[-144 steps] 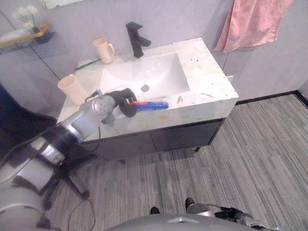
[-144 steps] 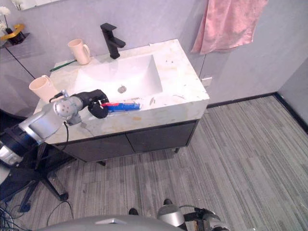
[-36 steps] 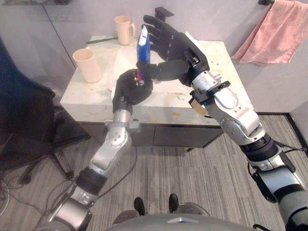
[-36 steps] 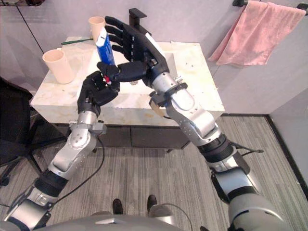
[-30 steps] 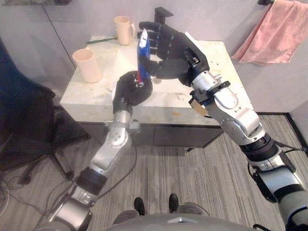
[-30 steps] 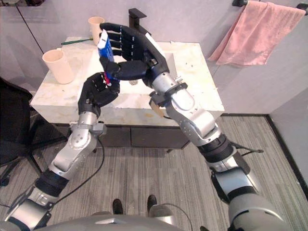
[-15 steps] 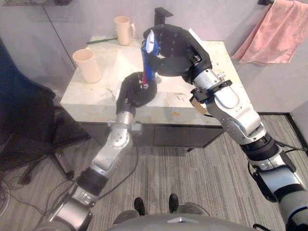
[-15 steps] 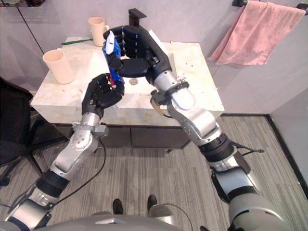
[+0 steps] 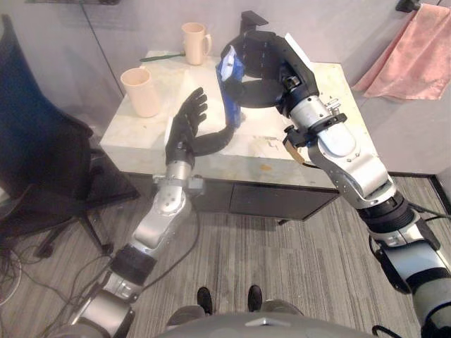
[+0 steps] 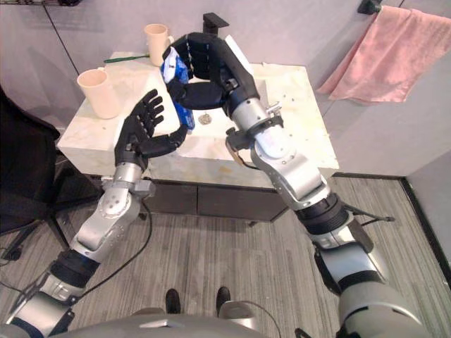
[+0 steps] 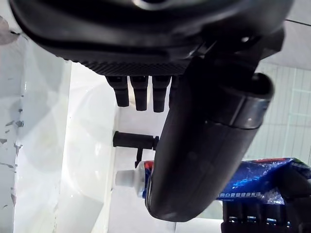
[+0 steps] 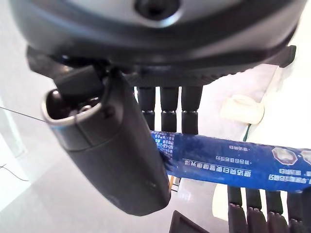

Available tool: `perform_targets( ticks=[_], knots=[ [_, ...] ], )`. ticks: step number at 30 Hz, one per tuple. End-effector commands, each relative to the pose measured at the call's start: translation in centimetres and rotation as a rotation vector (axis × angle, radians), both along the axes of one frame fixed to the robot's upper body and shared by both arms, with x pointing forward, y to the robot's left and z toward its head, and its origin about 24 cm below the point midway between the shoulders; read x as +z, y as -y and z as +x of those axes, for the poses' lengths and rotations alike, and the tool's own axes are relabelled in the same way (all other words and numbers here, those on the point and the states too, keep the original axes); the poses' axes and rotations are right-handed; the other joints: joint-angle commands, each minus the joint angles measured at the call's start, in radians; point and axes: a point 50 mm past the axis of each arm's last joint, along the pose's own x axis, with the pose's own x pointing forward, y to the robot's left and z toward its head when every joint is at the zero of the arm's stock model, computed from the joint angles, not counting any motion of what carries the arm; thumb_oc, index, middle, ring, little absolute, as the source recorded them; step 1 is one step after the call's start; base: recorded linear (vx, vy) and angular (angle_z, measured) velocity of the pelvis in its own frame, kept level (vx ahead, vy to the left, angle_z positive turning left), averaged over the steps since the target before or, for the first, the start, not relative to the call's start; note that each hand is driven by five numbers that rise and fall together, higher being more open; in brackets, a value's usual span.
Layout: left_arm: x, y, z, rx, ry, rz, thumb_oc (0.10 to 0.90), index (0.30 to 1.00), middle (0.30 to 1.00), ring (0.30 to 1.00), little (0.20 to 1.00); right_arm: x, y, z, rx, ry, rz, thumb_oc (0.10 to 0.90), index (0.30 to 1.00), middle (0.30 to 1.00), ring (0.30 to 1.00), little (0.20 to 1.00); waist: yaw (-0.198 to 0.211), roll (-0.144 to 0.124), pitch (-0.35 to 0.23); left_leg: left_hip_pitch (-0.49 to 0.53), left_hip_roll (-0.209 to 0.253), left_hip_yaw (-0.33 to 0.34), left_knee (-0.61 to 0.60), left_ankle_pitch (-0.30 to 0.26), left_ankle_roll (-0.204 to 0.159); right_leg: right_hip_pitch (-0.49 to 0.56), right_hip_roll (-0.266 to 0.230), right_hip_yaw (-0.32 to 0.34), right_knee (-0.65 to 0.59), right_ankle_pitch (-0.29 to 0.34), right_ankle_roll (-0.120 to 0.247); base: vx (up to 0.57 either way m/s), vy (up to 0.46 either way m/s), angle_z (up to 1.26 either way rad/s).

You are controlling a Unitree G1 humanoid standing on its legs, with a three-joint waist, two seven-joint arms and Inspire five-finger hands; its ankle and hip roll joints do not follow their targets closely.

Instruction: Organize the bathroom.

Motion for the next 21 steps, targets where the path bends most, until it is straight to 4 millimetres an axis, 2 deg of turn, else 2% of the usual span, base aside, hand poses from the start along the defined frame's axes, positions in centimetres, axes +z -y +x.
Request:
perform_targets(
  ticks=[1, 9, 18, 21],
  knots=[
    [5.9, 0.4, -1.0, -0.064, 0.307, -0.072, 0.800, 0.900, 0.900, 0.900, 0.900, 8.2, -2.1, -2.7, 0.134, 0.384, 0.154, 0.400, 0.300, 0.300, 0.300, 0.300, 0.034, -0.008, -0.112, 0.044, -0.008, 0.038, 0.021, -0.086, -0.018, -0.011, 0.025, -0.012, 0.044, -0.112, 0.040, -0.05, -0.022, 0.09],
    [6.5, 0.0, -1.9, -0.108, 0.341, -0.129, 0.800, 0.900, 0.900, 0.900, 0.900, 9.3, -3.1, -3.2, 0.120, 0.470, 0.133, 0.400, 0.300, 0.300, 0.300, 0.300, 0.070, -0.011, -0.116, 0.039, -0.005, 0.008, 0.010, -0.074, -0.021, -0.004, 0.019, -0.044, 0.046, -0.116, 0.036, -0.05, -0.016, 0.11],
    [7.1, 0.8, -2.9, -0.234, 0.374, -0.155, 0.800, 0.900, 0.900, 0.900, 0.900, 10.7, -3.7, -3.9, 0.082, 0.599, 0.175, 0.400, 0.300, 0.300, 0.300, 0.300, 0.103, -0.010, -0.117, 0.032, 0.001, -0.023, 0.000, -0.065, -0.024, 0.007, 0.010, -0.082, 0.055, -0.129, 0.032, -0.04, -0.010, 0.18],
    [7.4, 0.3, -3.1, -0.176, 0.408, -0.133, 0.800, 0.900, 0.900, 0.900, 0.900, 10.8, -3.8, -3.9, 0.068, 0.621, 0.189, 0.400, 0.300, 0.300, 0.300, 0.300, 0.115, -0.007, -0.118, 0.031, -0.001, -0.028, 0.003, -0.066, -0.022, 0.008, 0.004, -0.092, 0.063, -0.135, 0.032, -0.01, 0.021, 0.15]
  ],
)
